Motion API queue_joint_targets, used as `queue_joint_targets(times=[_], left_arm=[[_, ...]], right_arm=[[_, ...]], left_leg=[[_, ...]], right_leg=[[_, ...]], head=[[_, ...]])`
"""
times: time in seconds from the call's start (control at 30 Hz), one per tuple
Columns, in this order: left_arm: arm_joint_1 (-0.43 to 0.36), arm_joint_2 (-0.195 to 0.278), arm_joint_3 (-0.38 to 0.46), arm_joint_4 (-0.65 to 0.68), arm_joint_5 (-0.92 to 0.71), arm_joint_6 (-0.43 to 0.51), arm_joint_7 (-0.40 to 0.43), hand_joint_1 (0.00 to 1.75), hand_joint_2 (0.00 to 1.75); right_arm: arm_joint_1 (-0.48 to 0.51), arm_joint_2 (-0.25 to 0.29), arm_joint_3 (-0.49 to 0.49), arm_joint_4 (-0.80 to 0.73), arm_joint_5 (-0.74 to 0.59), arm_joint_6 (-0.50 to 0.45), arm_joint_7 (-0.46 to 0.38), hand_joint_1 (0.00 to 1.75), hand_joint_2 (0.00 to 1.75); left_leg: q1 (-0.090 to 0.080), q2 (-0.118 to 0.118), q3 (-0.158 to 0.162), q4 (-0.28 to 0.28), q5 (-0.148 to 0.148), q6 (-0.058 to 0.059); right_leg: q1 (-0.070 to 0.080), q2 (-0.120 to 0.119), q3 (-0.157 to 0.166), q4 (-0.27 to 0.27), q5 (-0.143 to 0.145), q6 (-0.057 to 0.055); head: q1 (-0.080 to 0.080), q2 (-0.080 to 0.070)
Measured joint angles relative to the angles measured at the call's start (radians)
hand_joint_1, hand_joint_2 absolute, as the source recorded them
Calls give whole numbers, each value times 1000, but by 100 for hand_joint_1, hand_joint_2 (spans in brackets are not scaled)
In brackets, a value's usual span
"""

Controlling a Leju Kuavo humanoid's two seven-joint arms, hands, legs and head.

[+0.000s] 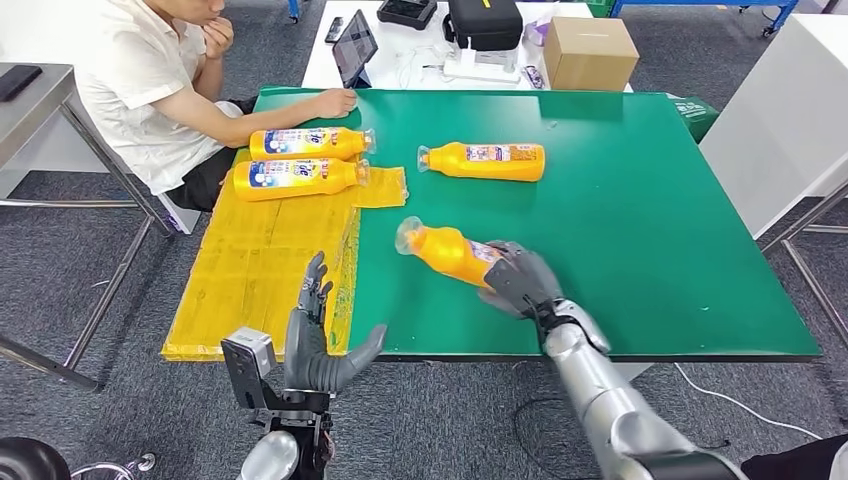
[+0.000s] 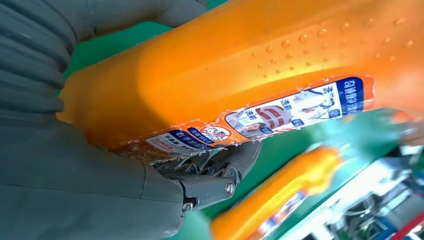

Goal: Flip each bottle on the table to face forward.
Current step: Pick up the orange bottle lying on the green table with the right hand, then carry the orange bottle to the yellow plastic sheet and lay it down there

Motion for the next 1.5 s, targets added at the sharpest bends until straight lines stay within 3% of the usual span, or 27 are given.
queue_joint_targets(times=[0.2,0.43,0.97,1.43,1.47,1.5], left_arm=[[14,2,2,0,32,-14,-6,0,175],[36,12,5,-31,26,-4,-33,0,175],[-5,12,-32,-20,25,-55,-8,0,175],[-47,1,-33,17,92,-81,31,0,175],[-50,0,-33,20,104,-82,35,9,175],[-53,-1,-32,23,119,-83,40,47,175]], right_arm=[[82,24,29,-143,-195,78,-39,175,175],[188,25,116,-402,-371,117,-6,175,175],[194,44,340,-465,-364,159,-23,175,175],[194,62,456,-489,-359,157,-26,175,175],[194,63,464,-492,-360,155,-26,175,175],[193,63,472,-493,-360,153,-26,175,175]], left_leg=[[0,-3,-6,0,1,0],[-1,-4,-16,0,2,1],[-1,-4,-19,0,1,1],[-1,-4,-21,0,1,1],[-1,-4,-21,0,1,1],[-1,-4,-21,0,1,1]], right_leg=[[0,-2,-3,0,0,0],[-1,-3,-12,1,0,1],[-1,-4,-16,1,0,1],[-1,-5,-17,1,-1,1],[-1,-5,-17,1,-1,1],[-1,-5,-17,1,-1,1]], head=[[0,0],[0,0],[0,0],[0,0],[0,0],[0,0]])
